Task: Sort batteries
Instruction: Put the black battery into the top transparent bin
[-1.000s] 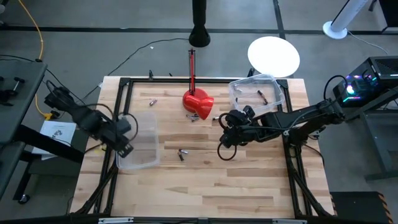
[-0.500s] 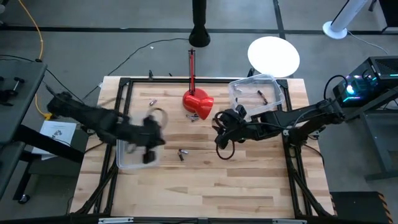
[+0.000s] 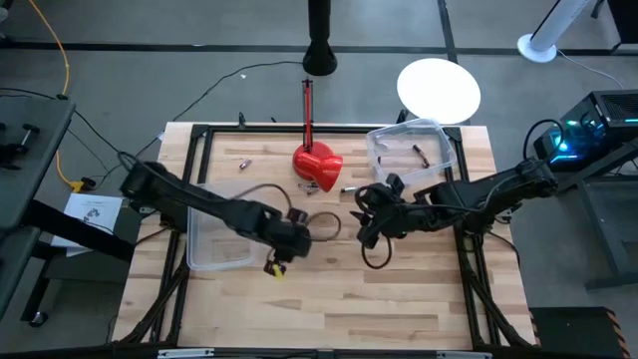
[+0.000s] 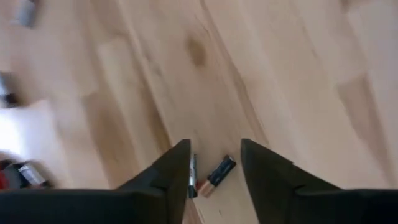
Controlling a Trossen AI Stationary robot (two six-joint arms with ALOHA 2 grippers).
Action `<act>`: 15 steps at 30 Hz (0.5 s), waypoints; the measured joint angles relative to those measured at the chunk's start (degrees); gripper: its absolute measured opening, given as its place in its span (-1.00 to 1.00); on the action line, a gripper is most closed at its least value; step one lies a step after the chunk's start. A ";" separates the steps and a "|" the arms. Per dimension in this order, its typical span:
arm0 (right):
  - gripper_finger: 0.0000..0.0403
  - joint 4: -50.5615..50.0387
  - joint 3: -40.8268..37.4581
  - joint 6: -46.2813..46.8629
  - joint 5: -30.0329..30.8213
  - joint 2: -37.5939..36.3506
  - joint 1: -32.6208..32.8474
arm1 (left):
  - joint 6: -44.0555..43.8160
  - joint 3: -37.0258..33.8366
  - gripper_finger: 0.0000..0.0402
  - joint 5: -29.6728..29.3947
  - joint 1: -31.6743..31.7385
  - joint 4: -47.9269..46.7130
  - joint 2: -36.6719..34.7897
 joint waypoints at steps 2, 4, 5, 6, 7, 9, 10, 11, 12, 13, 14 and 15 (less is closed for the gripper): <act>-0.06 -0.78 0.00 0.00 -0.01 0.00 0.41 | 3.40 0.00 -0.19 0.52 -0.57 -0.06 2.74; -0.06 -1.06 0.00 0.00 0.03 0.00 0.67 | 7.50 0.00 -0.12 0.41 -1.12 -0.07 5.28; -0.06 -1.44 0.00 -0.02 0.01 0.00 0.69 | 8.97 0.00 -0.09 0.18 -1.29 0.02 6.50; -0.06 -1.75 0.00 -0.01 0.02 0.00 0.71 | 9.90 0.00 -0.07 0.16 -1.45 0.18 7.48; -0.06 -2.00 0.00 0.00 0.07 0.00 0.71 | 10.37 0.00 -0.06 0.17 -1.48 0.15 8.33; -0.06 -2.78 0.00 0.00 0.19 0.00 0.71 | 11.11 0.02 -0.06 0.33 -1.46 -0.66 9.95; -0.06 -3.07 0.00 0.00 0.29 0.00 0.71 | 12.08 0.02 -0.06 0.40 -1.42 -1.37 10.81; -0.06 -3.44 0.00 -0.01 0.29 0.00 0.69 | 13.34 0.00 -0.06 0.18 -1.35 -1.93 11.54; -0.06 -3.60 0.00 -0.02 0.29 0.02 0.67 | 14.36 0.00 -0.07 -0.33 -1.25 -2.20 12.26; -0.06 -3.55 0.00 0.00 0.39 0.02 0.67 | 15.03 0.00 -0.07 -0.80 -1.01 -2.20 12.90; -0.06 -3.55 0.00 0.02 0.54 0.02 0.67 | 15.21 0.00 -0.07 -0.85 -0.73 -2.19 13.38; -0.06 -3.55 0.00 0.01 0.74 0.02 0.67 | 15.22 0.00 -0.07 -0.62 -0.42 -2.46 13.90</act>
